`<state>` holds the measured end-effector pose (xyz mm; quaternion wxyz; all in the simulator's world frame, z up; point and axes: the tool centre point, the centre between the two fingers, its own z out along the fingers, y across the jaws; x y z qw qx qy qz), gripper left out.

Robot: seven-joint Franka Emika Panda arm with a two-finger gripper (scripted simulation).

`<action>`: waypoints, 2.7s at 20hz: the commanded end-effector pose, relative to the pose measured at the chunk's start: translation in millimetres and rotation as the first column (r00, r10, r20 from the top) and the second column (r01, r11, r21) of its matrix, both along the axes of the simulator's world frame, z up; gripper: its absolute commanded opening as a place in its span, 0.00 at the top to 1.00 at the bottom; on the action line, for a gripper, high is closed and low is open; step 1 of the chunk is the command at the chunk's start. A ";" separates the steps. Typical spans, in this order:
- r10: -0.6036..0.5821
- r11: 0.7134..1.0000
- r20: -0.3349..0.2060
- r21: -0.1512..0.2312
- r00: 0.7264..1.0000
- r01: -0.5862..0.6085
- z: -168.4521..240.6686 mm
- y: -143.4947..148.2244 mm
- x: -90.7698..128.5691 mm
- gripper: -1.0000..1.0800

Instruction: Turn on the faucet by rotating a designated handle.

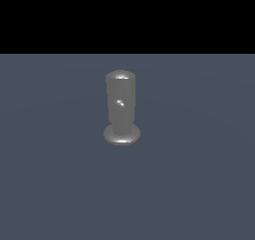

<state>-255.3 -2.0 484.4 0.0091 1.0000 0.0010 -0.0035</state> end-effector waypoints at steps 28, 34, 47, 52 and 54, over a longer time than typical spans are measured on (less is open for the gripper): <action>0.016 1.000 0.004 0.010 1.000 -0.016 -155.3 36.2 20.2 1.00; 0.022 1.000 0.005 0.014 1.000 -0.022 -201.1 47.8 27.5 1.00; 0.030 0.999 0.007 0.018 1.000 -0.030 -257.7 62.9 39.4 1.00; 0.031 0.999 0.007 0.018 0.999 -0.031 -263.2 64.6 41.2 1.00; 0.031 0.999 0.007 0.018 0.999 -0.031 -263.3 64.6 41.3 1.00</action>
